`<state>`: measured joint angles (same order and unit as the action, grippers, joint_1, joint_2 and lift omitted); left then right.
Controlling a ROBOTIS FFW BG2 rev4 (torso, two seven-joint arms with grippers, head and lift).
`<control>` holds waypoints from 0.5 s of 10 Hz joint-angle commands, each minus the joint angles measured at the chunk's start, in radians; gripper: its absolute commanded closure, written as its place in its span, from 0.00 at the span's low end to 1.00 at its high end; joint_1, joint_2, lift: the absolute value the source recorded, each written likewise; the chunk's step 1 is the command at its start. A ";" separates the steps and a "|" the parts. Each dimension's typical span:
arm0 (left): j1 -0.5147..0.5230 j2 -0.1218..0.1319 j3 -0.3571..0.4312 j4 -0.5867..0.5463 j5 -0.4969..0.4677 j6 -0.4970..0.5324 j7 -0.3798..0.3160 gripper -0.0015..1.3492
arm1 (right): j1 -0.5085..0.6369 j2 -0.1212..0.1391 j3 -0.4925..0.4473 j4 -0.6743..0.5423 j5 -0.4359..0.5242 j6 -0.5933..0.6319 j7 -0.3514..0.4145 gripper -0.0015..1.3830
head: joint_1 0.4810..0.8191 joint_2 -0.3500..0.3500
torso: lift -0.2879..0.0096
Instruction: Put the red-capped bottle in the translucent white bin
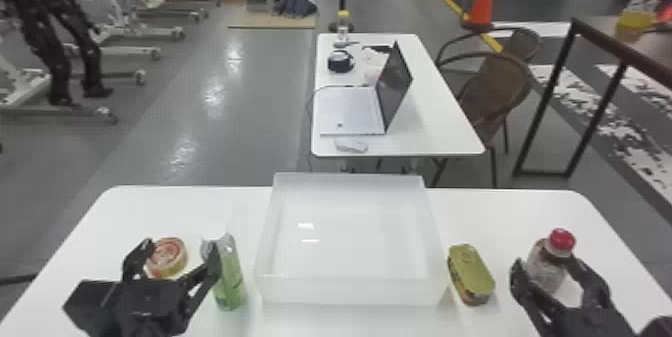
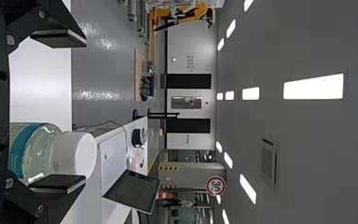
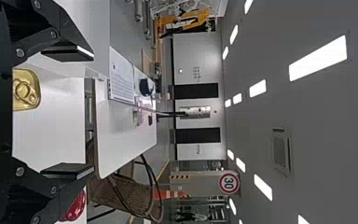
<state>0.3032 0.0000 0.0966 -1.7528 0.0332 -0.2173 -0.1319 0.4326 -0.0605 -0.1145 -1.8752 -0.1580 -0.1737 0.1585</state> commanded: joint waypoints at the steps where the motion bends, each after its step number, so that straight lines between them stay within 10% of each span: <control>1: -0.001 -0.003 0.000 0.003 0.002 0.001 0.000 0.19 | 0.014 -0.021 -0.017 0.050 -0.074 -0.049 0.003 0.31 | 0.20 0.50 | 0.63; 5: -0.001 -0.003 -0.001 0.006 0.007 -0.002 0.000 0.19 | 0.021 -0.024 -0.082 0.185 -0.095 -0.129 0.023 0.31 | 0.20 0.50 | 0.63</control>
<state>0.3022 0.0000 0.0948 -1.7472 0.0398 -0.2183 -0.1319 0.4564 -0.0844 -0.1946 -1.7087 -0.2472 -0.2962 0.1813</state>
